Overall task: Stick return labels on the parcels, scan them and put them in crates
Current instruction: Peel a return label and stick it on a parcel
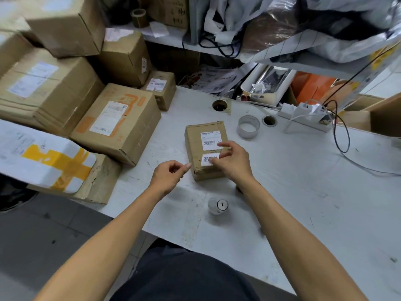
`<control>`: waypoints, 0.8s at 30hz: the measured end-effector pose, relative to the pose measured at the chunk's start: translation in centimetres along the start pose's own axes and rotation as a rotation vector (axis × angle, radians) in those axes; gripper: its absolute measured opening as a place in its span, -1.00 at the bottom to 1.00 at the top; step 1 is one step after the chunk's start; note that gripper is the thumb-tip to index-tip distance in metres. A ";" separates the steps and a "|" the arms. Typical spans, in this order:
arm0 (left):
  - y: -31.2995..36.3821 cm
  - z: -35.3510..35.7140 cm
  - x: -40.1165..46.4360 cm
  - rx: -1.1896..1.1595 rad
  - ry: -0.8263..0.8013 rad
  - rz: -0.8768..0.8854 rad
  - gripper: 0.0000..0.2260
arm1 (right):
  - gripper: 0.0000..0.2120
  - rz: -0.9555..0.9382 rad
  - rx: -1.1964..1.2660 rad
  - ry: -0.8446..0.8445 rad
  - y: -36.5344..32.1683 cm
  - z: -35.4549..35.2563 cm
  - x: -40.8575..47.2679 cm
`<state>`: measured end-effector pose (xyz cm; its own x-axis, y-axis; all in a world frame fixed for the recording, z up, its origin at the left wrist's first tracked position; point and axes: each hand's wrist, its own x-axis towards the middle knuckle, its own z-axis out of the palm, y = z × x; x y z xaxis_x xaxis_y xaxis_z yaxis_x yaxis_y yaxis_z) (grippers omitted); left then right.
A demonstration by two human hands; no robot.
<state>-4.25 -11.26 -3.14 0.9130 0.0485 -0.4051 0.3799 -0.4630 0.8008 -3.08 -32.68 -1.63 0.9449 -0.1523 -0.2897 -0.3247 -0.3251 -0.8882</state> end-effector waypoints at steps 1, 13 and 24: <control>0.0 0.1 0.1 0.005 -0.001 -0.010 -0.71 | -0.43 -0.029 -0.173 -0.005 0.2 0.4 0.3; 1.6 3.1 1.7 -0.193 -0.116 -0.188 -0.40 | -0.36 0.223 -0.268 0.126 1.5 0.8 0.1; 3.7 2.6 -0.2 -0.236 -0.026 -0.025 -0.48 | -0.56 0.146 -0.205 0.389 -1.3 -0.8 -5.2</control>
<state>-3.38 -15.30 -1.21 0.9000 0.0328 -0.4346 0.4290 -0.2423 0.8702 -7.59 -32.26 1.28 0.8157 -0.5366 -0.2160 -0.4916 -0.4463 -0.7478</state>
